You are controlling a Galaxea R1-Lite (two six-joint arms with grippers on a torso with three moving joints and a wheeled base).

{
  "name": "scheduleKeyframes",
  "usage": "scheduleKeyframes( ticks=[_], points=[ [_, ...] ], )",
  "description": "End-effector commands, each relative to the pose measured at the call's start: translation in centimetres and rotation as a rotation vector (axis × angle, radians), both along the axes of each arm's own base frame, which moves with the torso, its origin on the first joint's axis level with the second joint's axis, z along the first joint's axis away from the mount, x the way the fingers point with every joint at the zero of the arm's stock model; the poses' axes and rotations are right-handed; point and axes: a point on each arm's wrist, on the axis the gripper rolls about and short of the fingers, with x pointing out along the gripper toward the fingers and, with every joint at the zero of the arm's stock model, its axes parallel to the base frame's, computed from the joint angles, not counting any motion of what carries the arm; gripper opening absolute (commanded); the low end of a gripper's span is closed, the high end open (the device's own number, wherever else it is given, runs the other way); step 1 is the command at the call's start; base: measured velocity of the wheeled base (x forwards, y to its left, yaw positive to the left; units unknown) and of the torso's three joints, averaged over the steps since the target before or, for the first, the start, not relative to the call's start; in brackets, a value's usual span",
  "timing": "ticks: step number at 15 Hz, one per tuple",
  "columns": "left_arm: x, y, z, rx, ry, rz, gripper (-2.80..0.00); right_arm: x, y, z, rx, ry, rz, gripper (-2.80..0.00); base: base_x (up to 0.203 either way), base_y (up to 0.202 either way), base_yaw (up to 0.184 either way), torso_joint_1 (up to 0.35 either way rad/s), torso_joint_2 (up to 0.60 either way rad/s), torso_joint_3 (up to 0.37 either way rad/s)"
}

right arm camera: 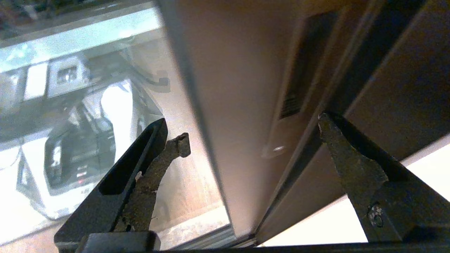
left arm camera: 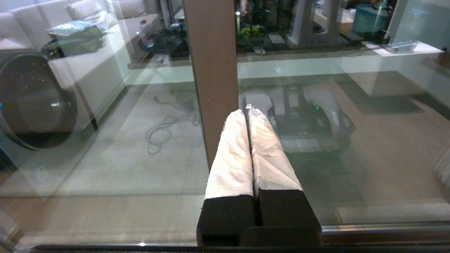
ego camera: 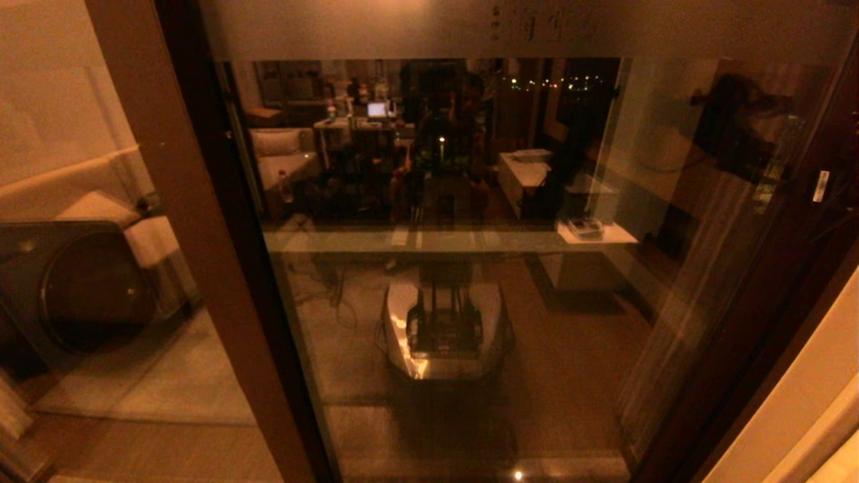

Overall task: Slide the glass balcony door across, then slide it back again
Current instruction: Close the slid door

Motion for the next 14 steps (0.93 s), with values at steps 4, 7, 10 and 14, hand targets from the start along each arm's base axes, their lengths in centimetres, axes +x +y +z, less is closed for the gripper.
scheduleKeyframes(
  ticks=[4,7,10,14],
  points=[
    [0.3,0.0,-0.8,0.001,0.031,0.0,-2.8,-1.4,1.3,1.1,-0.007,-0.015,0.018,0.0,0.0,0.0,0.0,0.0,0.0,0.0],
    [0.3,0.0,-0.8,0.001,0.031,0.0,-2.8,-0.8,1.0,0.7,-0.003,-0.011,0.021,0.0,0.0,0.0,0.0,0.0,0.0,0.0],
    [0.3,0.0,-0.8,0.001,0.031,0.0,-2.8,-0.6,0.8,0.6,-0.003,-0.012,0.018,0.0,0.0,0.0,0.0,0.0,0.0,0.0],
    [0.3,0.0,-0.8,0.001,0.031,0.0,-2.8,-0.7,0.3,0.5,-0.003,-0.01,0.006,0.0,0.0,0.0,0.0,0.0,0.0,0.0]
  ],
)
